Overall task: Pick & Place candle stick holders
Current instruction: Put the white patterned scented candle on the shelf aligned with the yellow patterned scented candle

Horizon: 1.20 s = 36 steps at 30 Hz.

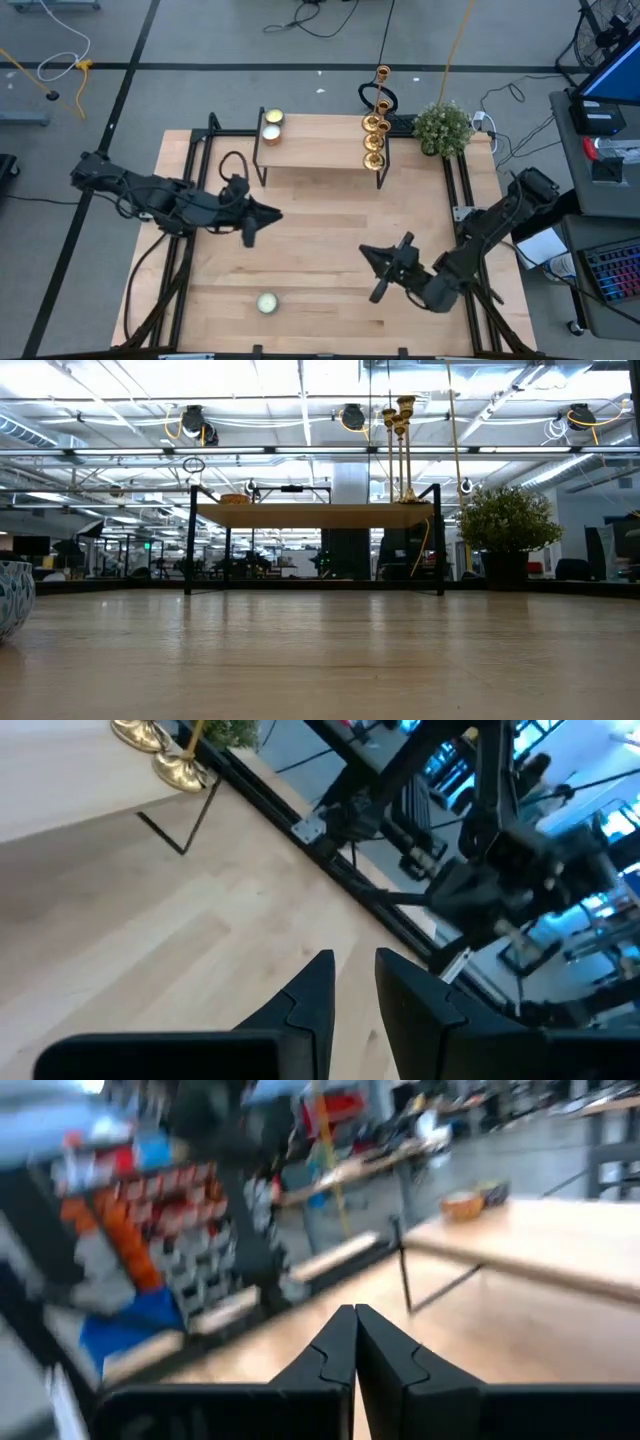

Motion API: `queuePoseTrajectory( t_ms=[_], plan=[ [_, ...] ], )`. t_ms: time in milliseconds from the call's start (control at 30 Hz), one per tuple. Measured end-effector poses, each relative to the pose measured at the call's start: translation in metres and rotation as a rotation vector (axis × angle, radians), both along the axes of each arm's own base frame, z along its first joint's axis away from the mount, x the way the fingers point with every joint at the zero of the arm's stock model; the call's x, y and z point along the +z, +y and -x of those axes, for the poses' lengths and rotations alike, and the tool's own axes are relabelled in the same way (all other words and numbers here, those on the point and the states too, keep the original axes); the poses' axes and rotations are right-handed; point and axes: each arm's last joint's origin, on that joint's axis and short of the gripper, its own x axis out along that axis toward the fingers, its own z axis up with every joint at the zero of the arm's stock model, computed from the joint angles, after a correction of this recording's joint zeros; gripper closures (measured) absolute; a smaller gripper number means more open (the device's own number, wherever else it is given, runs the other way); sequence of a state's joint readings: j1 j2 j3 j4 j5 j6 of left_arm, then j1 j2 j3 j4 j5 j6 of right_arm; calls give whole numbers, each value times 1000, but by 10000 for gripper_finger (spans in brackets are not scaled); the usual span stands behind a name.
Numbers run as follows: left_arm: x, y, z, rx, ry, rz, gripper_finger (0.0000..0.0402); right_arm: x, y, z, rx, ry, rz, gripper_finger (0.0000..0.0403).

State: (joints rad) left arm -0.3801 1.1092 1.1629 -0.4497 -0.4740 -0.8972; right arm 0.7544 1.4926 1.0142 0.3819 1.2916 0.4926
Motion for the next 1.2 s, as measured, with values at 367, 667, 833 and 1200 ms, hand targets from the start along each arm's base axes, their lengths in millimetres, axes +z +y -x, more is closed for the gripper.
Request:
queuePoseTrajectory(
  t_ms=[367,667,833,1200],
  plan=[
    [-18,-22,-53,-78,-89,69,321,-34,-48,0,66,368,-114,403],
    [-10,-7,-28,53,-29,-70,321,-4,-104,55,-235,276,-323,403],
    [6,11,-8,102,-51,-196,321,14,-134,81,-310,291,-280,403],
    [19,53,8,8,-44,-269,321,36,-174,97,-385,328,-170,403]
  ],
)
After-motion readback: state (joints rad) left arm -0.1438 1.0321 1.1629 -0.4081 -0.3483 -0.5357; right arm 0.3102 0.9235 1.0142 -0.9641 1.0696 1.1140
